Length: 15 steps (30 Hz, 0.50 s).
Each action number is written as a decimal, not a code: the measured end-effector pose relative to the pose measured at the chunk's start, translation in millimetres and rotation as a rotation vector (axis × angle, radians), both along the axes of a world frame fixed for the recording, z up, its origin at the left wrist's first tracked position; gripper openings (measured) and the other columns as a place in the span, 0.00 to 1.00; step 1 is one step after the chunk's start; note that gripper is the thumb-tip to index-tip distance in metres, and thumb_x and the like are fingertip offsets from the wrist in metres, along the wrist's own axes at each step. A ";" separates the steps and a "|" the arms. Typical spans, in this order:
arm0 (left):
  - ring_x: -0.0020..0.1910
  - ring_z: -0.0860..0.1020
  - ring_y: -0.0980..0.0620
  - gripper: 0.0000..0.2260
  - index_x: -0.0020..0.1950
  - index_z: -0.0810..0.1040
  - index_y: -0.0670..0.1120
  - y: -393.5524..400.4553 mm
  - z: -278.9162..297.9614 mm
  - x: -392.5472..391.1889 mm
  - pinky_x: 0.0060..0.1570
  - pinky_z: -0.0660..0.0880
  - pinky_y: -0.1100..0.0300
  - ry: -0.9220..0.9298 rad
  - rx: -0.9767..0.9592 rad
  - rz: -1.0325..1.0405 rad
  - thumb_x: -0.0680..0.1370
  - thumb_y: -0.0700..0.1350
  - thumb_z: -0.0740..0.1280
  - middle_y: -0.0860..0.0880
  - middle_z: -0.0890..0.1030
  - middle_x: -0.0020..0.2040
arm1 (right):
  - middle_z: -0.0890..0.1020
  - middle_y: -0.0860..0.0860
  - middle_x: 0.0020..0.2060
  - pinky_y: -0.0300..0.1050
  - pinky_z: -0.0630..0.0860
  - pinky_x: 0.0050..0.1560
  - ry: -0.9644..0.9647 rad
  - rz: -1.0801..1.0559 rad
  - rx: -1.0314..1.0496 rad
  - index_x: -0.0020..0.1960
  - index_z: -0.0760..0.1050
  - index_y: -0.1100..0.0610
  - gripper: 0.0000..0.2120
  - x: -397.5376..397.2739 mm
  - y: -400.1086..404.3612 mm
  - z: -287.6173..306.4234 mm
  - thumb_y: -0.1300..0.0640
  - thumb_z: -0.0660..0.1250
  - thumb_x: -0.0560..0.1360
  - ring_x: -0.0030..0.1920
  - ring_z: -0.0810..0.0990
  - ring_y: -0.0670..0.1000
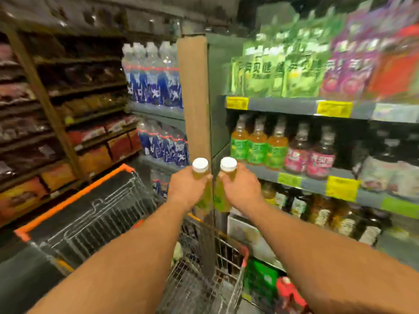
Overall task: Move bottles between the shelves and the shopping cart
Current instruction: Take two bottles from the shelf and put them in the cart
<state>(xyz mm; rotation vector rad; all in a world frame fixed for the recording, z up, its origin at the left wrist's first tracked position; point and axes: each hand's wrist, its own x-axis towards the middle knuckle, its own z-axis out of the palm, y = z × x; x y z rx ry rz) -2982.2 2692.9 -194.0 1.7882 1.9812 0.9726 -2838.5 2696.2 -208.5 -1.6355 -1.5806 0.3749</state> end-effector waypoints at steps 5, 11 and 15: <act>0.56 0.80 0.41 0.19 0.54 0.83 0.46 -28.0 81.9 130.9 0.48 0.73 0.56 0.049 0.136 -0.246 0.74 0.60 0.71 0.43 0.84 0.54 | 0.79 0.61 0.58 0.51 0.72 0.55 -0.034 -0.219 0.073 0.62 0.71 0.60 0.21 142.0 -66.5 79.5 0.45 0.64 0.77 0.60 0.76 0.63; 0.55 0.80 0.40 0.20 0.53 0.84 0.46 -98.7 142.7 315.9 0.52 0.76 0.53 0.041 0.191 -0.497 0.74 0.61 0.70 0.42 0.84 0.53 | 0.80 0.61 0.58 0.52 0.73 0.55 -0.061 -0.493 0.125 0.61 0.72 0.60 0.21 319.7 -189.4 139.9 0.45 0.64 0.78 0.59 0.77 0.63; 0.49 0.81 0.45 0.20 0.47 0.83 0.46 -170.2 160.8 440.4 0.46 0.76 0.55 -0.031 0.186 -0.688 0.72 0.62 0.71 0.44 0.85 0.49 | 0.80 0.59 0.57 0.51 0.74 0.54 -0.124 -0.644 0.126 0.62 0.72 0.59 0.21 432.6 -286.1 163.9 0.44 0.63 0.78 0.57 0.78 0.61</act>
